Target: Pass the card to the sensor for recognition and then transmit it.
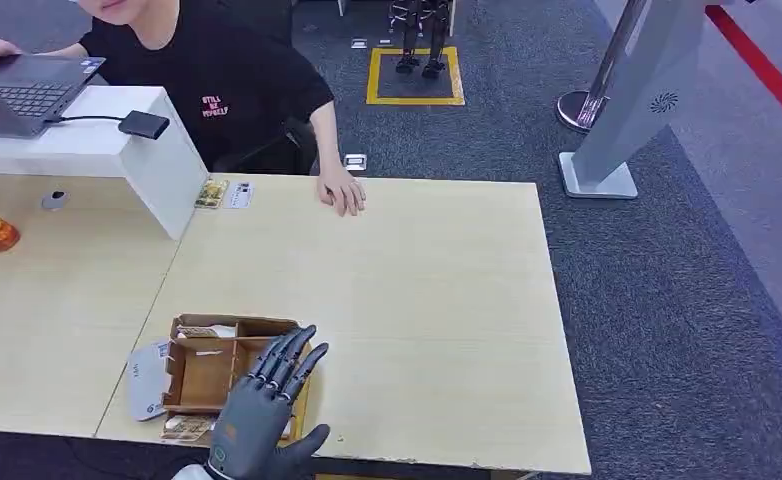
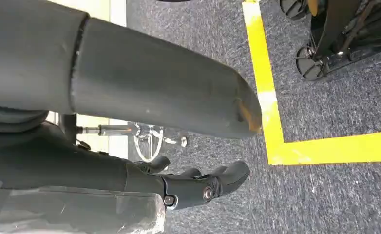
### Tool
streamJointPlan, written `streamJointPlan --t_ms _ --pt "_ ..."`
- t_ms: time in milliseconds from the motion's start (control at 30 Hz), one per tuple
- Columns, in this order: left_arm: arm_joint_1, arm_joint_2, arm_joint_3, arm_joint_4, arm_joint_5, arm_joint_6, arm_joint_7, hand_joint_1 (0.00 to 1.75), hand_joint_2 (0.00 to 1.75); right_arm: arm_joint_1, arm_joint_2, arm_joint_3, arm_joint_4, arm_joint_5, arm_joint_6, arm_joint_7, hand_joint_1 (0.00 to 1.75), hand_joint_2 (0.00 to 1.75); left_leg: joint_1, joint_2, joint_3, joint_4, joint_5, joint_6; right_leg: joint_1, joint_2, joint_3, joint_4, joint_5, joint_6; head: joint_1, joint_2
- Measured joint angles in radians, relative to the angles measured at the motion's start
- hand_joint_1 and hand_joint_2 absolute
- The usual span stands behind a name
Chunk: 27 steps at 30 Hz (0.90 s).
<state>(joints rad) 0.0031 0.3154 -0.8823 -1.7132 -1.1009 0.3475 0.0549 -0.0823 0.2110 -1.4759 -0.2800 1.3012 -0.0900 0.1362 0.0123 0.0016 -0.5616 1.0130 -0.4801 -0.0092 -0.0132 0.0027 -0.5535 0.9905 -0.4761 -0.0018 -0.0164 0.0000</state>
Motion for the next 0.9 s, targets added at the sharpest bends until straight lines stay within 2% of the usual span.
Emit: streamJointPlan --t_ms 200,467,767,900 --pt "0.046 0.040 0.000 0.000 -0.031 0.009 0.019 0.00 1.75 0.000 -0.005 -0.001 0.005 -0.010 -0.006 0.007 0.00 0.00 0.000 0.000 0.000 0.000 0.000 0.000 0.000 0.000 0.000 0.000 -0.001 0.000 0.000 0.000" --pt "0.077 0.061 0.000 -0.002 -0.071 0.018 0.051 0.00 1.75 0.001 -0.005 -0.004 0.009 -0.017 -0.006 0.018 0.00 0.00 -0.001 0.000 0.000 0.000 0.000 0.000 0.000 0.000 0.000 0.000 -0.001 0.000 0.000 0.000" --pt "0.083 0.084 0.000 -0.006 -0.072 0.016 0.058 0.00 1.75 0.001 -0.005 -0.006 0.009 -0.018 -0.006 0.019 0.00 0.00 0.000 0.000 0.000 0.000 0.000 0.000 0.000 0.000 0.000 0.000 -0.001 0.000 0.000 0.000" --pt "0.080 0.085 0.000 -0.006 -0.102 -0.040 0.089 0.00 1.75 0.001 -0.005 -0.006 0.009 -0.017 -0.005 0.026 0.00 0.00 0.000 0.000 0.000 0.000 0.000 0.000 0.000 0.000 0.000 0.000 -0.001 0.000 0.000 0.000"
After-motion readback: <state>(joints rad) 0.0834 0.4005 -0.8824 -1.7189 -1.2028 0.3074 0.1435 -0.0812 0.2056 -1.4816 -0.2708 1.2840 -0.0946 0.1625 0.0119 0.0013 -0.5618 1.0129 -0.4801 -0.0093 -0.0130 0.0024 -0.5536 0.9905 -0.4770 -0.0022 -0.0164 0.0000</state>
